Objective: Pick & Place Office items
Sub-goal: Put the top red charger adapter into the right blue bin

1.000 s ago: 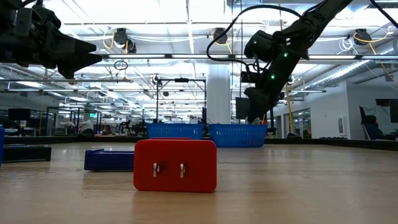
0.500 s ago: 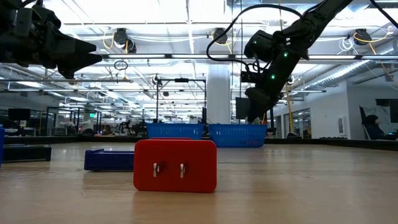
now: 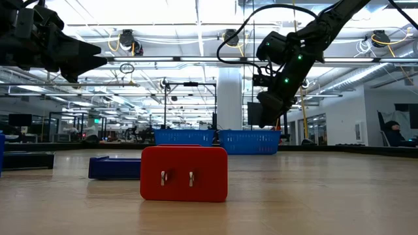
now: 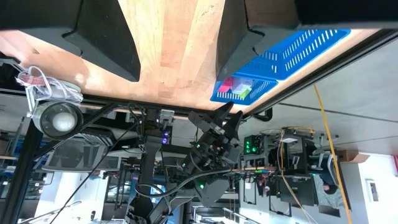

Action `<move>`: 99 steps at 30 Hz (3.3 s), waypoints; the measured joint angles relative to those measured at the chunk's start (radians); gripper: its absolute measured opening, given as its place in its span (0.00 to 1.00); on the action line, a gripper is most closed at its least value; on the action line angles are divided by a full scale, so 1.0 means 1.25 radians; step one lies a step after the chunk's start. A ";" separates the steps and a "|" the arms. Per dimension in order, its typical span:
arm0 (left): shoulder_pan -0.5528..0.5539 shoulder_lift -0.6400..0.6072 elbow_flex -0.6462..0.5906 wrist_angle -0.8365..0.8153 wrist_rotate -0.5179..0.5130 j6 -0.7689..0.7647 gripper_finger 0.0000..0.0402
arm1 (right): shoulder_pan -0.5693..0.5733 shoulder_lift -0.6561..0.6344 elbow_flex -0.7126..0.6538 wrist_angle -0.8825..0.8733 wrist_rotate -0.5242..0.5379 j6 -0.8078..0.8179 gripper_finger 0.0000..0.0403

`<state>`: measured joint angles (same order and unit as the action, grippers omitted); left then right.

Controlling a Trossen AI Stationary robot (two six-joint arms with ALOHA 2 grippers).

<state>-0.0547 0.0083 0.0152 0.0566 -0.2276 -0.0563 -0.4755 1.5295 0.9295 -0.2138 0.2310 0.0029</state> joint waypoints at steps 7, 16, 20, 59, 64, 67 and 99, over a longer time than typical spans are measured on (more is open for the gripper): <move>0.000 0.000 0.000 0.000 0.000 0.000 0.53 | 0.001 0.000 0.000 0.017 0.000 0.002 0.55; 0.000 0.000 0.000 0.000 0.000 0.000 0.53 | 0.035 0.000 0.000 0.129 -0.079 0.010 0.56; 0.000 0.000 0.000 0.000 0.000 0.000 0.53 | 0.061 0.000 0.000 0.190 -0.140 0.012 0.56; 0.000 0.000 0.000 0.000 0.000 0.000 0.53 | 0.540 0.000 0.000 0.348 -0.231 0.072 0.56; 0.000 0.000 0.000 0.000 0.000 0.000 0.53 | 0.630 0.000 0.000 0.348 -0.230 0.072 0.56; 0.000 0.000 0.000 0.000 0.000 0.000 0.53 | 0.677 0.000 0.000 0.353 -0.229 0.072 0.56; 0.000 0.000 0.000 0.000 0.000 0.000 0.53 | 0.810 0.001 0.000 0.470 -0.140 0.051 0.56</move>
<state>-0.0547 0.0086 0.0153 0.0566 -0.2276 -0.0563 0.5369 1.5307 0.9292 0.3733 0.0561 0.0666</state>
